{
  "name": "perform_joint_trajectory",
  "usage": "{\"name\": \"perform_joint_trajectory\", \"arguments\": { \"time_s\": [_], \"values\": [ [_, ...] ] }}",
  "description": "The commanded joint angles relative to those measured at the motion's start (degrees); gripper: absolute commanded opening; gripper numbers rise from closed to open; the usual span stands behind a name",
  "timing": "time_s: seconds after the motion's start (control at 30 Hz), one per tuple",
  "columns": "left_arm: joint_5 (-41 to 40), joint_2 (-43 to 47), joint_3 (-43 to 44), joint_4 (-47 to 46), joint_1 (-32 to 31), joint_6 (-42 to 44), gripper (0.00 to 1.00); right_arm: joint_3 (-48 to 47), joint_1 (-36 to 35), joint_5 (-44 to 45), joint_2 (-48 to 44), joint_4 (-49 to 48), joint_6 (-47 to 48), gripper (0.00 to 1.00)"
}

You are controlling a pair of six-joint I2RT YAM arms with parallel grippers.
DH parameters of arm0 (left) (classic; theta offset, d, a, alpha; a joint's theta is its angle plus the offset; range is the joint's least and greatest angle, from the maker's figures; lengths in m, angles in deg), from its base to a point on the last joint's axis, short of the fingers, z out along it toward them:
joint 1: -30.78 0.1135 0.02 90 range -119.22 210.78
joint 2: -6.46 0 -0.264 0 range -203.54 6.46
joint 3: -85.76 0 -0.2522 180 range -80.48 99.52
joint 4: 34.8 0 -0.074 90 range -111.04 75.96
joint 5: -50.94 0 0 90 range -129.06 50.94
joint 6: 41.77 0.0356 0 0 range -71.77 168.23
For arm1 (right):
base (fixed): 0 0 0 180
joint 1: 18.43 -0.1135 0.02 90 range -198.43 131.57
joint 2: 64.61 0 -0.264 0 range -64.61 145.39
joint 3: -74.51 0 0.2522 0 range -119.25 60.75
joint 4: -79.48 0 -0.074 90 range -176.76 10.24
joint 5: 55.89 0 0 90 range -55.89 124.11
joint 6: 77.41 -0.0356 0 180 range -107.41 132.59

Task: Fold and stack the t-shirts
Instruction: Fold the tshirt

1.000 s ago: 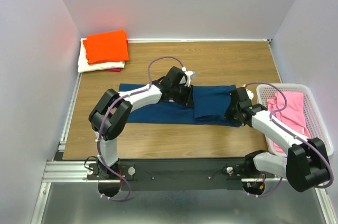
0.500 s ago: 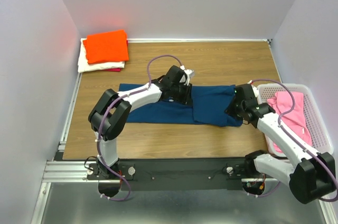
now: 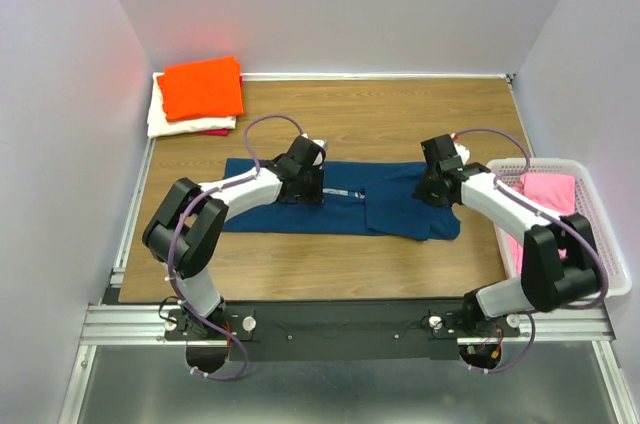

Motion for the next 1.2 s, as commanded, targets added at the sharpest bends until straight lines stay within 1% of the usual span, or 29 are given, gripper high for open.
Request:
{"name": "perform_joint_trajectory", "arguments": {
  "time_s": [0.0,0.2,0.3,0.43,0.57,0.67,0.87,1.17],
  "values": [
    [-6.2,1.3,-2.3,-1.0,-0.4,-2.3,0.23,-3.9,0.1,4.3,4.8,-3.3,0.9,0.38],
    [-6.3,3.7,-1.7,-1.4,-0.4,-2.5,0.22,-8.0,0.3,6.8,5.7,-3.4,1.7,0.38],
    [-6.3,3.5,1.0,-0.6,-0.4,-1.4,0.22,-12.3,0.3,6.8,7.3,-3.7,2.5,0.38],
    [-6.9,2.3,4.4,1.0,-0.2,-0.1,0.22,-17.3,0.3,6.8,12.7,-4.0,3.3,0.36],
    [-6.8,2.0,6.0,1.6,0.8,0.3,0.22,-19.7,0.7,9.5,17.6,-4.3,3.4,0.33],
    [-5.6,2.1,5.8,1.3,1.6,0.3,0.22,-18.9,2.0,10.0,20.8,-4.7,3.3,0.30],
    [-4.4,2.0,4.5,0.6,3.2,1.0,0.22,-13.9,4.2,9.9,20.9,-6.8,3.3,0.30],
    [-1.9,0.5,2.5,-1.6,3.3,0.3,0.22,-13.2,5.1,7.2,24.2,-8.8,3.9,0.30]
  ]
}}
